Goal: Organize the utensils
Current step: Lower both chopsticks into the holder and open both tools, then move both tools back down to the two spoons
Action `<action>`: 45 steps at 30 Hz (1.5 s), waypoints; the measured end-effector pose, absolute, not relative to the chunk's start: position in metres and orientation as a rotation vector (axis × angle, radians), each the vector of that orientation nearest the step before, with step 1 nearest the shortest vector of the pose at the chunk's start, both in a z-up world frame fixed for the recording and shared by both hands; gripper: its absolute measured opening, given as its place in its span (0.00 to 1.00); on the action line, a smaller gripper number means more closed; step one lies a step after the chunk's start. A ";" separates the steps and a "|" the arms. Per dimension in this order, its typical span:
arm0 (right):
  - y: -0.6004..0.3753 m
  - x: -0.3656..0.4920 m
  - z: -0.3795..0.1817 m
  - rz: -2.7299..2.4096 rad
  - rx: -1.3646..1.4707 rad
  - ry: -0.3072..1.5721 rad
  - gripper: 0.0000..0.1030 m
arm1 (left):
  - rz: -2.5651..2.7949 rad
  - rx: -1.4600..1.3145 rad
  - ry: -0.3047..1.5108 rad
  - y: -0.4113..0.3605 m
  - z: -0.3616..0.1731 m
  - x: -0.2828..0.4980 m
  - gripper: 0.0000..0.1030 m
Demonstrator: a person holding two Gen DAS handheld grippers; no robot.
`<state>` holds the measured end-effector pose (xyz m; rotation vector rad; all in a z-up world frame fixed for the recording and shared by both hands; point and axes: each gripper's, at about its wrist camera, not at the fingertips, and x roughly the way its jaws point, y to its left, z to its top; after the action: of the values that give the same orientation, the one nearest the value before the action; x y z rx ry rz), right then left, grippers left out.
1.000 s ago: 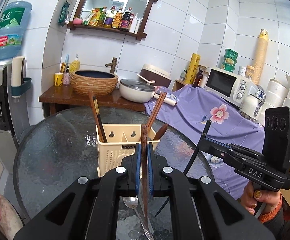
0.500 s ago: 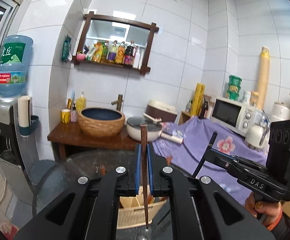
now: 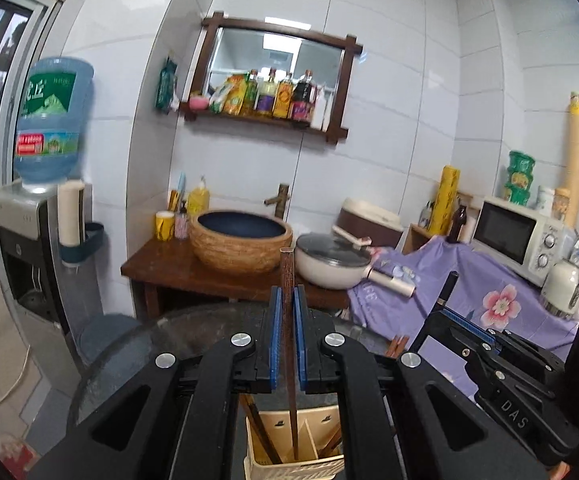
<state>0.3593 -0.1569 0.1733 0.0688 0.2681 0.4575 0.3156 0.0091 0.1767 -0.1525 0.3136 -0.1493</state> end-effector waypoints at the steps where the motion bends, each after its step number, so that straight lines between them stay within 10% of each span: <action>1: -0.156 0.362 0.166 0.456 0.071 0.284 0.08 | -0.148 -0.153 0.331 0.008 0.170 0.319 0.06; 25: -0.157 0.373 0.106 0.436 0.093 0.384 0.11 | -0.162 -0.161 0.491 0.000 0.083 0.330 0.04; 29: -0.167 0.350 0.110 0.405 0.106 0.323 0.62 | -0.165 -0.150 0.465 0.001 0.085 0.311 0.26; 32: -0.170 0.333 0.111 0.385 0.083 0.292 0.69 | -0.133 -0.146 0.449 0.005 0.078 0.293 0.59; 45: -0.190 0.277 0.028 0.283 0.028 0.420 0.89 | -0.079 -0.126 0.686 0.005 -0.023 0.255 0.70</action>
<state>0.2765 -0.1896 0.0282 0.0276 0.4204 0.2834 0.2551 0.0053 -0.0226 -0.1262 0.6862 -0.0795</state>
